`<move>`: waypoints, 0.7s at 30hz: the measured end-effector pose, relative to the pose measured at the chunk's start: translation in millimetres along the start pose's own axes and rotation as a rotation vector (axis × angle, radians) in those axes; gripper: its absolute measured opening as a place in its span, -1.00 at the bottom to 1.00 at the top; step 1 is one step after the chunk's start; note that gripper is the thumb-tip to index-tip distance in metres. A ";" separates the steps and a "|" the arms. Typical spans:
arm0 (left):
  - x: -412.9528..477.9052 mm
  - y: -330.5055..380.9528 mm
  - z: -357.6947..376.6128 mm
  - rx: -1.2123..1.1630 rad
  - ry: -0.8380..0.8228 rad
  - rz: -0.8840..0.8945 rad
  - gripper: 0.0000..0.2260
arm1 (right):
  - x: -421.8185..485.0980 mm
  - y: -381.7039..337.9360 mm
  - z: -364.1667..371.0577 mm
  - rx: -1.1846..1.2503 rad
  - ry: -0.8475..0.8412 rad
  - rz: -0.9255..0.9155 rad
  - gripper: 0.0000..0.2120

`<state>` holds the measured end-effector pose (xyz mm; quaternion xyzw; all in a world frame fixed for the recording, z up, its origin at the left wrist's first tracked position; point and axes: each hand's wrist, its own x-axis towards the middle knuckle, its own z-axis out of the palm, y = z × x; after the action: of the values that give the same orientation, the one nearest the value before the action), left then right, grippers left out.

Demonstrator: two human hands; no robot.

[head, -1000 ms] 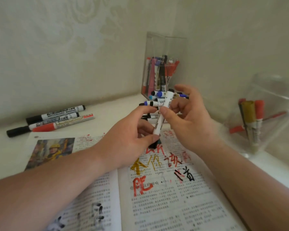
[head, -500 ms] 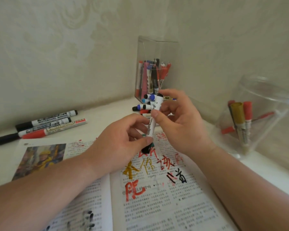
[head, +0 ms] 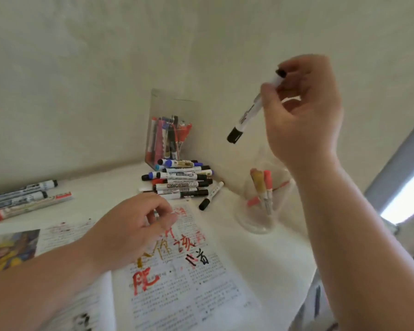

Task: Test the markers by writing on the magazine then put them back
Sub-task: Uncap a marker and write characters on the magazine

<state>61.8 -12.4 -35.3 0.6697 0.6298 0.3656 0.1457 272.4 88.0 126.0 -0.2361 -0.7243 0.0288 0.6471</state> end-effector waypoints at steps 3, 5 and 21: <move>-0.8 -1.4 -0.2 -0.008 -0.020 -0.008 -0.86 | 24.5 12.0 -27.1 -0.243 0.052 0.038 -0.80; -1.2 -2.6 0.5 0.010 -0.020 -0.015 -0.86 | 29.0 23.1 -34.5 -0.368 -0.006 0.115 -0.79; 2.1 -3.6 -1.3 -0.055 0.129 -0.138 -0.82 | -64.7 22.7 67.1 -0.689 -1.096 0.268 -0.88</move>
<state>58.2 -10.2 -36.1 0.5955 0.6721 0.4144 0.1481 218.8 101.3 47.6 -0.4688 -0.8810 -0.0086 0.0629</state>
